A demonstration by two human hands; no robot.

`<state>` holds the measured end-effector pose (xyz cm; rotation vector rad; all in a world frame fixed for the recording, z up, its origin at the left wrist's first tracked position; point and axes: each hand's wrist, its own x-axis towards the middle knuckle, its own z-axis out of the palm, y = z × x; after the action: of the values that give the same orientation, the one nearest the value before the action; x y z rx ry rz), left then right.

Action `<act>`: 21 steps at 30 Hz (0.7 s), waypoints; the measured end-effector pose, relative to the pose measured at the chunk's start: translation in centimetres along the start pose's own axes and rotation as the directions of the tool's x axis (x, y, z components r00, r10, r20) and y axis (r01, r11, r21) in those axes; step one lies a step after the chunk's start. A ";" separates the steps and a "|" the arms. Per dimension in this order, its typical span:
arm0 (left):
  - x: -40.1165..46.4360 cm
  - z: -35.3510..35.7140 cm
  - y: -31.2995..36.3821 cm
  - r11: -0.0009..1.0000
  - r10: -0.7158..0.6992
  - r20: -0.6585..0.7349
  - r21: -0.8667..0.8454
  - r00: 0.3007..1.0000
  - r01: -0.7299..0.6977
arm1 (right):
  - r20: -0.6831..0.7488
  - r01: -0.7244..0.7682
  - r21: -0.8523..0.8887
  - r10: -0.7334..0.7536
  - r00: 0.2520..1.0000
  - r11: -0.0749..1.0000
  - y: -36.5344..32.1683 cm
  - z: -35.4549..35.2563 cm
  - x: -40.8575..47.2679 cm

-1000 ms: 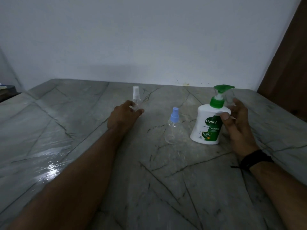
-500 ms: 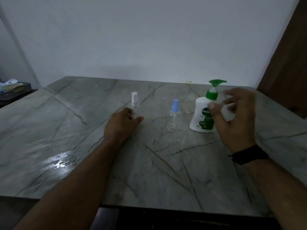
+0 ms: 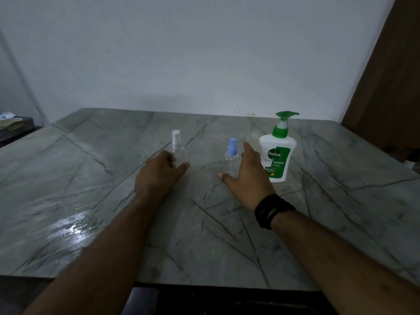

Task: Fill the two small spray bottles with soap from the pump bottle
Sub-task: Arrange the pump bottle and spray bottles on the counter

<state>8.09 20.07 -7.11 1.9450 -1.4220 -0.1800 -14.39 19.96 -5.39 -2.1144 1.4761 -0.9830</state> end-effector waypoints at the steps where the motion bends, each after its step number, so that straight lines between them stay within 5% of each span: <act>1: 0.0 0.0 -0.1 1.000 0.001 0.004 0.004 1.000 -0.001 | 0.000 -0.011 -0.010 0.011 1.000 1.000 0.1 0.3 0.5; 11: 0.3 0.3 0.2 0.997 -0.002 0.011 0.076 1.000 0.002 | 0.032 0.009 -0.034 -0.008 0.999 0.999 1.0 2.8 4.0; 15: -0.3 0.0 0.8 0.994 -0.028 -0.114 -0.107 0.993 0.015 | 0.010 0.007 -0.018 -0.007 1.000 1.000 1.5 3.0 4.2; 18: -1.0 -0.8 2.0 0.974 0.090 -0.311 -0.169 0.946 -0.148 | 0.008 0.001 0.004 -0.001 1.000 1.000 1.8 3.0 4.3; 21: -2.5 -0.6 4.6 0.894 0.381 -0.332 -0.108 0.863 -0.436 | 0.014 -0.019 0.028 0.018 1.000 0.999 1.8 2.9 4.4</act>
<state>3.80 21.87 -4.56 1.4102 -1.5138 0.1786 -12.58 15.03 -7.07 -2.0801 1.4643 -0.9745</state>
